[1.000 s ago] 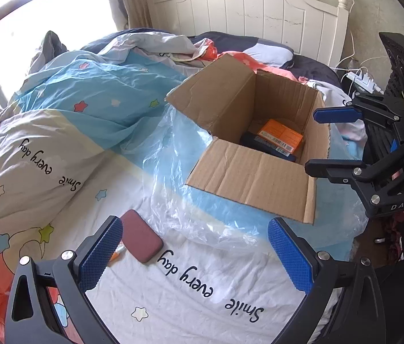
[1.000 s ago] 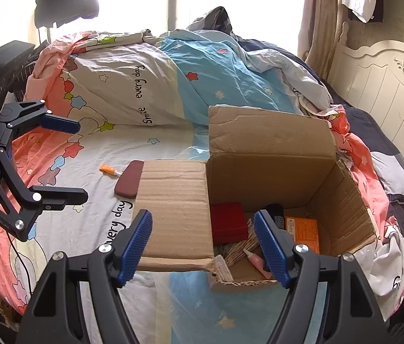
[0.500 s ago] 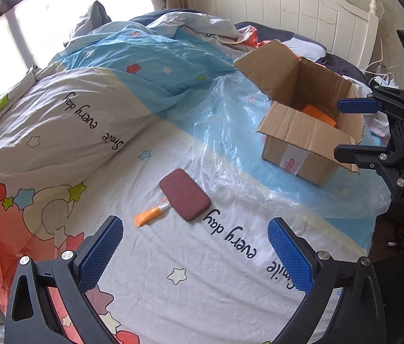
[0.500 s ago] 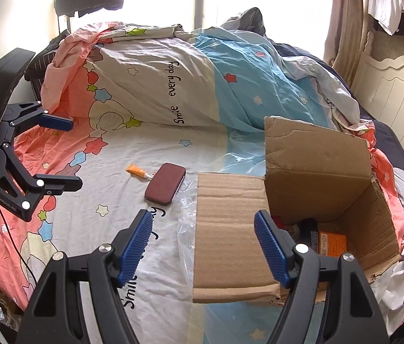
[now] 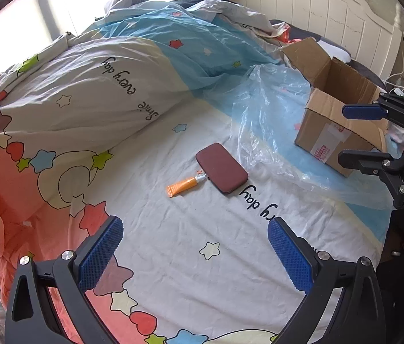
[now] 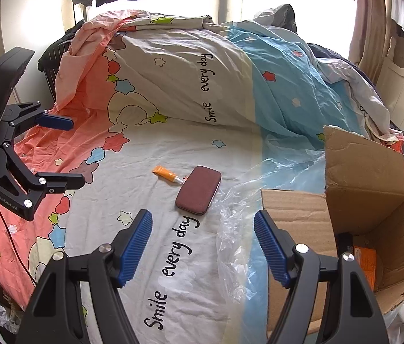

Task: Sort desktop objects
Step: 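Move both tools back toward the red case and orange tube on the bed, then lower the right tool over the dark red case and close on it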

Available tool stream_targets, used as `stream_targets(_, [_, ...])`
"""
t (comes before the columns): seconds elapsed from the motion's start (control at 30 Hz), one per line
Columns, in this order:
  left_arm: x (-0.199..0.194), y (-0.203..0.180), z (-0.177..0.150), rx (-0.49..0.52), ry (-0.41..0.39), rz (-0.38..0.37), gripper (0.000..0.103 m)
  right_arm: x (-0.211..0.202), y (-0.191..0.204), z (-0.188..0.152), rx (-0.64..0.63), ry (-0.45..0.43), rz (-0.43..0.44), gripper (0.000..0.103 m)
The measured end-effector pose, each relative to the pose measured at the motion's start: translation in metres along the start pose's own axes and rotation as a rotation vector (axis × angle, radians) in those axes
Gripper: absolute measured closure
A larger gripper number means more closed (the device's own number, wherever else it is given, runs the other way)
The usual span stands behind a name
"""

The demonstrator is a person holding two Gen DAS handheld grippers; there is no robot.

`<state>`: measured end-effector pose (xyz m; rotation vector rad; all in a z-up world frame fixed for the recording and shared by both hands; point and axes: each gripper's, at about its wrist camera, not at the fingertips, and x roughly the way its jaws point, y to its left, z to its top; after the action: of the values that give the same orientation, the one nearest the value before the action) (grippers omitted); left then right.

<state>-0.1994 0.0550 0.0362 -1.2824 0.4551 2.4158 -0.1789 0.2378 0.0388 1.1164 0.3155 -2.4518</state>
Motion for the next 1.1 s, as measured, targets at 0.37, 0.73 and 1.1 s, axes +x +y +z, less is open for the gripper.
stream_targets(0.37, [0.018, 0.017, -0.010, -0.020, 0.003, -0.006, 0.000, 0.041, 0.020, 0.004, -0.024, 0.053, 0.051, 0.033])
stream_targets(0.73, [0.045, 0.024, -0.014, -0.011, -0.008, -0.057, 0.000, 0.080, 0.020, 0.007, -0.009, 0.071, 0.086, 0.033])
stream_targets(1.1, [0.073, 0.030, -0.015, 0.038, -0.099, -0.032, 0.000, 0.132, 0.019, 0.006, 0.002, 0.119, 0.136, 0.033])
